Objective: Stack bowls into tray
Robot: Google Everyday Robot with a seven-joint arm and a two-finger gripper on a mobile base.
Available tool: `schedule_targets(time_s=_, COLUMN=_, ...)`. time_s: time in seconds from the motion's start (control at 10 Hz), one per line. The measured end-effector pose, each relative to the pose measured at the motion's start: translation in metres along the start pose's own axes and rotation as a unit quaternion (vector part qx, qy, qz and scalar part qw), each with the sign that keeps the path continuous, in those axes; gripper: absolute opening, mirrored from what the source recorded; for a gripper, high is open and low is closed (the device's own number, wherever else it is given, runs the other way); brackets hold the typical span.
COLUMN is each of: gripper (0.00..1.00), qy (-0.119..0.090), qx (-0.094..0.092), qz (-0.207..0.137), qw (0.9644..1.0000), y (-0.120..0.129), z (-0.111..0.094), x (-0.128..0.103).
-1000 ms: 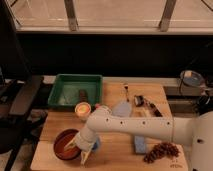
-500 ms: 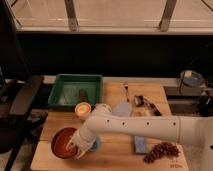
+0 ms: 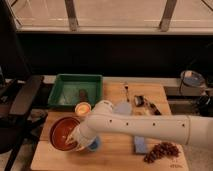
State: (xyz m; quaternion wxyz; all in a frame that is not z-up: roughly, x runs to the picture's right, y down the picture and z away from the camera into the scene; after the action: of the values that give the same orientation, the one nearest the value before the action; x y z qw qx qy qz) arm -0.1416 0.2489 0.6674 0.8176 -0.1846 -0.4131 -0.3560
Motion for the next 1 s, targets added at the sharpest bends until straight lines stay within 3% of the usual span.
schedule_targets(time_s=0.4, gripper=0.00, qy=0.045, qx=0.010, qz=-0.005, qw=0.9989, y=-0.040, z=-0.061, x=0.034)
schedule_targets(time_s=0.7, gripper=0.00, qy=0.050, qx=0.016, qz=-0.005, qw=0.9986, y=-0.081, z=-0.089, x=0.096)
schedule_targets(time_s=1.0, gripper=0.00, qy=0.055, qx=0.015, qz=-0.014, qw=0.9983, y=-0.125, z=-0.103, x=0.157)
